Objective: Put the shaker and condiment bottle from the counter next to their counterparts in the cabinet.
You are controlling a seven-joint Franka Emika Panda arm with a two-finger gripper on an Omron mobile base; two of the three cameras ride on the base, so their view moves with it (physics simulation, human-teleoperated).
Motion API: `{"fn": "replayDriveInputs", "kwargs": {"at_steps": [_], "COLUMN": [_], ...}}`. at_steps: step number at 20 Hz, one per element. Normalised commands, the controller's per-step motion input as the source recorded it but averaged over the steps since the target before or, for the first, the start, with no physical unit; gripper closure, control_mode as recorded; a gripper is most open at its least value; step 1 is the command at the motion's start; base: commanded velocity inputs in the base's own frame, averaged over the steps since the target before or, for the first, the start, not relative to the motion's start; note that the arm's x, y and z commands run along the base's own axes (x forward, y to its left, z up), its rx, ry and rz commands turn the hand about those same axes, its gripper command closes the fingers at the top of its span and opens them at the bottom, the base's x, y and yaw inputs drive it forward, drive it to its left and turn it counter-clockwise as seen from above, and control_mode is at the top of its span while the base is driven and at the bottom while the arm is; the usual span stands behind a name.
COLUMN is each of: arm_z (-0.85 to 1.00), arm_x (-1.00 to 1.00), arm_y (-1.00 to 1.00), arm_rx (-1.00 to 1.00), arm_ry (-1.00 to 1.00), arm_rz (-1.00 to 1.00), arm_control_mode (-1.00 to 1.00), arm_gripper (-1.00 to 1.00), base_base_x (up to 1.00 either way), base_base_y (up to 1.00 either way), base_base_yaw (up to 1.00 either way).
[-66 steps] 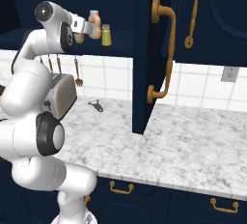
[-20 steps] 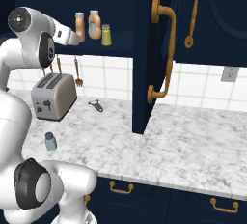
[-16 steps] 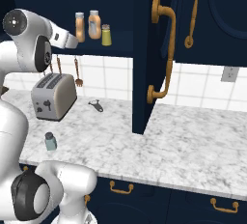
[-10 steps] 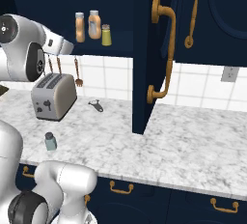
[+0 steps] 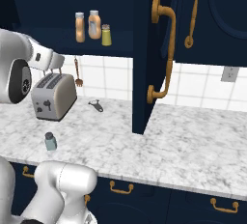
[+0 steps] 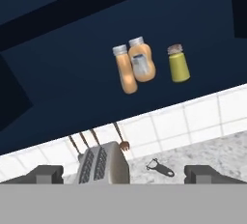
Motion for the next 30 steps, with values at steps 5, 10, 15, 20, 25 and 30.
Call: {"fn": "replayDriveInputs", "kwargs": {"at_steps": [5,10,15,20,25,30], "arm_z": [-0.05,-0.01,-0.07,-0.40,-0.28,-0.24], "arm_x": [-0.68,-0.56,-0.37,0.03,0.00,0.00], "arm_y": [-0.02,-0.05,-0.02,0.15,-0.07,-0.19], "arm_rx": [0.00,0.00,0.00,-0.08,-0.05,0.00], "arm_ry": [0.00,0.00,0.05,0.18,0.10,0.04], "arm_rz": [0.00,0.00,0.01,0.02,0.12,0.15], "arm_control_mode": [-1.00,-1.00,-1.00,-1.00,-1.00,-1.00], "arm_gripper": [-1.00,-1.00,-1.00,-1.00,-1.00,-1.00], "base_base_x": [0.00,0.00,0.00,0.00,0.00,0.00], "base_base_y": [0.00,0.00,0.00,0.00,0.00,0.00], "base_base_yaw": [0.00,0.00,0.00,0.00,0.00,0.00]}}
